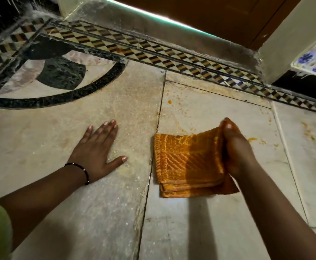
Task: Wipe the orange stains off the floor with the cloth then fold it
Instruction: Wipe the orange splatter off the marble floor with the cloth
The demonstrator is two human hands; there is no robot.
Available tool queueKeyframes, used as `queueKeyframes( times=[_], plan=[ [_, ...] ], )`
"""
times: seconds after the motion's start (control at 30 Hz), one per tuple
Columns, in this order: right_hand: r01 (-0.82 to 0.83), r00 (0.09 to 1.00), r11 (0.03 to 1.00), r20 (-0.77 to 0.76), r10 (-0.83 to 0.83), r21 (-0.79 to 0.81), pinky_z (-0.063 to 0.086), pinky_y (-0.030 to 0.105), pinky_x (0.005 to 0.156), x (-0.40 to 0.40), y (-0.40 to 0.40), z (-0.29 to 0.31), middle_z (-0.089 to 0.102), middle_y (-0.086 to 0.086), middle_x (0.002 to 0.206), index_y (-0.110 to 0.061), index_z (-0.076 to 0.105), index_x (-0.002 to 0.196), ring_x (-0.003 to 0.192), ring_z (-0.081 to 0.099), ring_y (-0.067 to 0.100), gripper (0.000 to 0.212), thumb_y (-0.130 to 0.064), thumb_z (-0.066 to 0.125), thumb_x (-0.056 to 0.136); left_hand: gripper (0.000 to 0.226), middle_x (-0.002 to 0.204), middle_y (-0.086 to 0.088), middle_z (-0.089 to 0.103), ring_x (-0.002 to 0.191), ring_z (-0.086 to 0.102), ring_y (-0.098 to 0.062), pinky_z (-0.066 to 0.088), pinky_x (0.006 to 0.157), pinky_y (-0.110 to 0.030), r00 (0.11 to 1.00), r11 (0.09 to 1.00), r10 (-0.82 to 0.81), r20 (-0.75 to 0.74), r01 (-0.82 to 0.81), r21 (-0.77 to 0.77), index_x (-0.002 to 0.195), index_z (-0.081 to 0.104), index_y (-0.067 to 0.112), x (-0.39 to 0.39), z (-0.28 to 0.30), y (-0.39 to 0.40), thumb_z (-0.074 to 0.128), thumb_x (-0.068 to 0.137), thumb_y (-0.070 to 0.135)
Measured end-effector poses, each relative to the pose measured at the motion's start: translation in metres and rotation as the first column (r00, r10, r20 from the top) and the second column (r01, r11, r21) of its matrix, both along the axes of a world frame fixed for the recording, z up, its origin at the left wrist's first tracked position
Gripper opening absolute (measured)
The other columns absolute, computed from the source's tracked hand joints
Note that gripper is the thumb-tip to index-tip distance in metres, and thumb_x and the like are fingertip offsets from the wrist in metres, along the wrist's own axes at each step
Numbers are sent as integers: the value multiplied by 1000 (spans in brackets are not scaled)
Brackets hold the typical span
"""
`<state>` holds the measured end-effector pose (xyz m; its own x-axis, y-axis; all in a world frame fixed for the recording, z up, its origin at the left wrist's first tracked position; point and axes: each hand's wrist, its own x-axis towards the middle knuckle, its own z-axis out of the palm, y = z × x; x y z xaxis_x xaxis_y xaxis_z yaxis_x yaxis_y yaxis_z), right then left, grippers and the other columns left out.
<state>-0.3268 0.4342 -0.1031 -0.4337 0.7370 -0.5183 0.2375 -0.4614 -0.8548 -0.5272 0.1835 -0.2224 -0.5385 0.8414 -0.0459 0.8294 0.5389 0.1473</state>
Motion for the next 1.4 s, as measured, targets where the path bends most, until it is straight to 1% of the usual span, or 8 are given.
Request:
queueKeyframes(
  times=[0.23, 0.4, 0.63, 0.8, 0.9, 1.03, 1.17, 1.4],
  plan=[
    [-322, 941, 782, 271, 202, 534, 35, 37, 108, -6, -59, -15, 36, -4, 152, -27, 37, 146, 137, 34, 13, 59, -52, 47, 94, 96, 158, -3, 2, 145, 4, -15, 1, 117, -42, 1000, 1000, -9, 3, 9, 4, 151, 6, 13, 0, 1, 1, 11, 81, 78],
    [-898, 430, 203, 879, 208, 391, -9, 45, 116, 27, -114, -90, -7, 3, 160, -16, 1, 154, 147, -11, 22, 96, -79, 15, 83, 95, 158, -2, 0, 145, 2, -14, -1, 117, -41, 1000, 1000, -5, 11, 5, 9, 151, 5, 14, 1, 1, 0, 11, 81, 78],
    [-557, 813, 508, 557, 169, 657, 45, 24, 91, 8, -94, -56, 66, 6, 120, -15, 55, 132, 107, 62, 26, 39, -12, 53, 94, 95, 158, -2, 4, 145, 6, -17, 0, 117, -40, 1000, 1000, 2, 12, -2, 12, 151, 8, 13, 3, 4, 0, 12, 81, 77],
    [-72, 984, 995, -159, 82, 72, 58, 44, 79, 37, -62, 3, 73, 13, 99, -10, 68, 106, 91, 70, 29, 28, -26, 61, 83, 96, 158, -2, 3, 145, 7, -17, 1, 117, -41, 1000, 1000, 3, 15, -3, 9, 151, 7, 14, 3, 3, 1, 11, 80, 78],
    [65, 997, 982, 27, -71, 179, 54, 50, 84, 66, -36, -5, 70, 12, 107, -17, 66, 110, 104, 65, 34, 22, -21, 61, 89, 96, 158, -3, 6, 145, 8, -18, 1, 117, -41, 1000, 1000, -5, 17, 5, 9, 151, 9, 13, 2, 2, 0, 11, 80, 78],
    [-213, 944, 663, 326, -50, 717, 36, 44, 108, 76, -41, -28, 57, -4, 133, -35, 56, 125, 129, 47, 19, 36, -42, 55, 90, 97, 158, 0, 0, 145, 2, -15, -3, 117, -42, 999, 999, -1, 54, -1, 32, 151, 6, 15, 3, 5, 1, 12, 78, 78],
    [-844, 535, 31, 839, 101, 535, -8, 54, 115, 32, -53, -59, -1, -6, 161, -48, 12, 149, 147, -12, 24, 66, -70, 24, 88, 94, 157, 3, -6, 143, -6, -8, -8, 116, -42, 997, 996, -71, 36, 69, 53, 151, 1, 17, 2, 15, 18, 12, 79, 76],
    [-909, 417, 34, 901, 120, 416, -8, 64, 110, 45, -40, -89, -16, -13, 159, -57, -6, 145, 144, -23, 24, 66, -75, 14, 85, 101, 158, -2, -11, 144, -10, -14, -14, 114, -42, 997, 998, -69, -40, 68, -19, 150, -8, 15, -16, 4, 69, -1, 75, 82]
  ],
)
